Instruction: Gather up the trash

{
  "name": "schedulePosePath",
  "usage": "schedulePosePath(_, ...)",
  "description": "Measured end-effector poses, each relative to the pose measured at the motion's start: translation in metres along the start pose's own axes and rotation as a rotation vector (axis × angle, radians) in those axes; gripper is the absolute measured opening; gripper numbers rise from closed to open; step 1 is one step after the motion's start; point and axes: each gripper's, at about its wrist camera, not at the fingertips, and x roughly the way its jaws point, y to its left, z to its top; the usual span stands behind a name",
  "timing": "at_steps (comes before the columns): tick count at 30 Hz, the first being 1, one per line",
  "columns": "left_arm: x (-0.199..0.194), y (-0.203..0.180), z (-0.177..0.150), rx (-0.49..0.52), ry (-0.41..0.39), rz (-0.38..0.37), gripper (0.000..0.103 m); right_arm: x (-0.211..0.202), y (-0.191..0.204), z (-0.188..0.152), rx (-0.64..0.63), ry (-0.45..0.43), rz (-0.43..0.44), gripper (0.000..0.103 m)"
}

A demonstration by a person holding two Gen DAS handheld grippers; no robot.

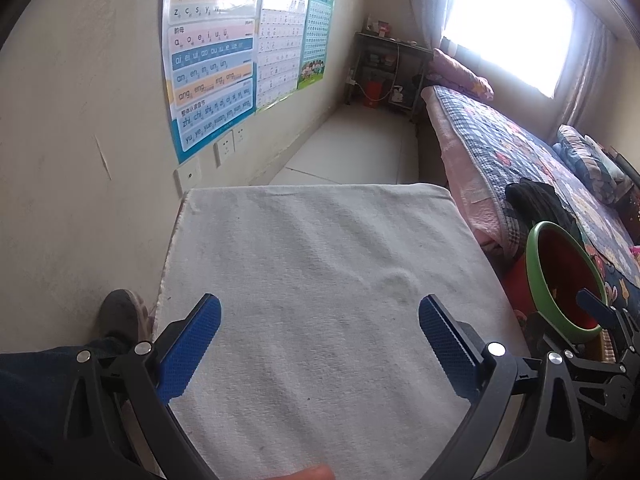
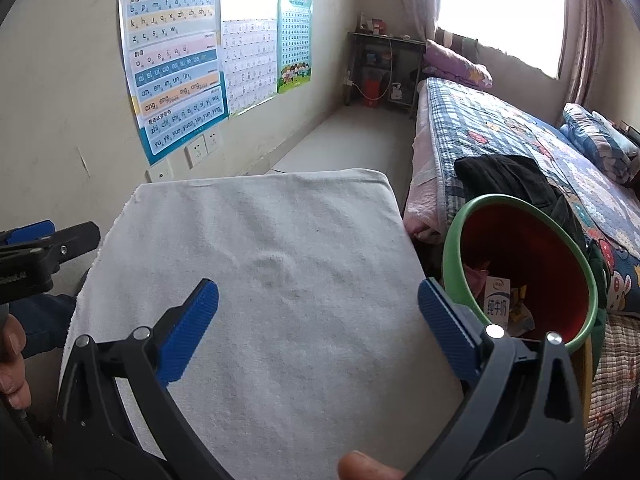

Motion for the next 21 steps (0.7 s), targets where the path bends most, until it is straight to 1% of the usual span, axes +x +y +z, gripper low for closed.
schedulePosePath(4,0.0000,-0.0039,-0.0019,0.016,0.001,-0.005,0.095,-0.0029,0.0007,-0.0030,0.002,-0.011,0.001,0.098)
schedulePosePath(7,0.0005,-0.0053,-0.0025,0.020,0.005,-0.007,0.095,-0.0018,0.0014,-0.0042,0.005,0.001,0.003,0.098)
schedulePosePath(11,-0.0050,-0.0052,-0.0020,0.019,-0.023,-0.016,0.095,-0.0011,0.0039,-0.0027,-0.003,0.003,0.007,0.098)
schedulePosePath(14,-0.0051,-0.0056,-0.0014,0.015,-0.019,-0.030,0.095,-0.0019,0.0060,-0.0014,-0.010,-0.001,0.012,0.098)
schedulePosePath(17,-0.0025,-0.0058,-0.0020,0.018,-0.004,-0.014,0.095,-0.0012,0.0080,-0.0030,-0.015,0.004,0.016,0.098)
schedulePosePath(21,-0.0027,-0.0047,-0.0007,0.012,-0.006,-0.012,0.095,0.0007,0.0092,-0.0043,-0.017,0.014,0.018,0.098)
